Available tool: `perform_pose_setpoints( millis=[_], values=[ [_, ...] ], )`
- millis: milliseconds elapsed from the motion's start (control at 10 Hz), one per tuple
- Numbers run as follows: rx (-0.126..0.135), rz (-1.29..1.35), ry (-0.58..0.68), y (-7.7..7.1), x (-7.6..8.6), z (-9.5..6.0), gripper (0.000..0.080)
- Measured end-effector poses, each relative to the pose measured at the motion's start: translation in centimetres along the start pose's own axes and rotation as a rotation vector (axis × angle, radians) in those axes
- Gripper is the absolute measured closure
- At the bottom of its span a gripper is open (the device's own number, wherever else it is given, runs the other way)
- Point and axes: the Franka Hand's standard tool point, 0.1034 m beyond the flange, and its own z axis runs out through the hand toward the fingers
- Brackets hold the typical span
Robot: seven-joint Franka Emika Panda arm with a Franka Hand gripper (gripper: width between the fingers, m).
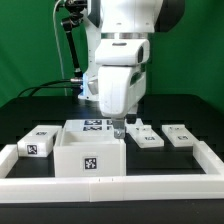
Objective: Assemble cabinet
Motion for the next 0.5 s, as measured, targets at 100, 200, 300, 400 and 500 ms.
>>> perform_pose_setpoints(
  millis=[100,200,300,400,500],
  values=[
    [0.007,-0.064,-0.004,-0.7,-1.0,-0.2,0.0003],
    [0.012,-0.111,-0.006,-1.2,-1.9,-0.4,0.0003],
    [0.018,-0.157,-0.008,-1.6,-2.7,-0.4,0.0003],
    [0.026,-0.196,-0.009,-2.2,-3.5,-0.4,0.0003],
    [0.034,-0.245,-0.010,-2.7,-4.1,-0.3,0.0003]
  ],
)
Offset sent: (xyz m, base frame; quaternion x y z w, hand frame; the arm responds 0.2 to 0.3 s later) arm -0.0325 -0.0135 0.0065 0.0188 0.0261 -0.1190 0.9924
